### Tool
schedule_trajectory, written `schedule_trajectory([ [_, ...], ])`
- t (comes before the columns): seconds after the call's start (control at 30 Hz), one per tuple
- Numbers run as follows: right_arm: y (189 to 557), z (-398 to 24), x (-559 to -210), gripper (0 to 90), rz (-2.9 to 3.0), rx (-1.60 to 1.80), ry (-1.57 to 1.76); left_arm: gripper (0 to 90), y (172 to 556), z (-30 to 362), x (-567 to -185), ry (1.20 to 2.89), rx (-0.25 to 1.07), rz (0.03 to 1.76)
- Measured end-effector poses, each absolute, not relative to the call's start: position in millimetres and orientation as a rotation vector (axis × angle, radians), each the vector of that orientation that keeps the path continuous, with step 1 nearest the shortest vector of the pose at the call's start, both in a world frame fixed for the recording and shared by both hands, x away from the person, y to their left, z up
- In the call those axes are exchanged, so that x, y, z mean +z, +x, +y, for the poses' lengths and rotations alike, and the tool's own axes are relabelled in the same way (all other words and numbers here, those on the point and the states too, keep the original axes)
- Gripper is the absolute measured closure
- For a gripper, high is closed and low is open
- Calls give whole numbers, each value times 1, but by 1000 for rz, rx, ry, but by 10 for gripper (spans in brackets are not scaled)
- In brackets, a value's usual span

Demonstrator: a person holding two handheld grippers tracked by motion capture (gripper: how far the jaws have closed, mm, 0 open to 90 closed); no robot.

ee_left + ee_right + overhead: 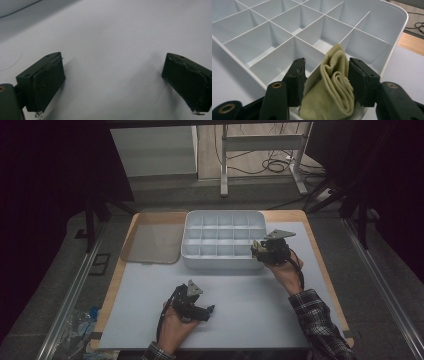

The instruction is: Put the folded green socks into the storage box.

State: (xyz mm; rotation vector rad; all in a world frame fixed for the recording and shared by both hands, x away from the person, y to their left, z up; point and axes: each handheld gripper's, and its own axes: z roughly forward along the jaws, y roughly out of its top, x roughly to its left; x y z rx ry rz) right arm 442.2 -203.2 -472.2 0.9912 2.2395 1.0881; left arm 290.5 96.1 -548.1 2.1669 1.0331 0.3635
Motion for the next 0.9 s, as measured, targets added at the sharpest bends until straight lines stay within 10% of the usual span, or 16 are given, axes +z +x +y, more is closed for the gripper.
schedule_trajectory([
  [0.9, 415, -210, -458, 300, 2287, 1099, 954, 41, 290, 96, -548, 2167, 363, 1033],
])
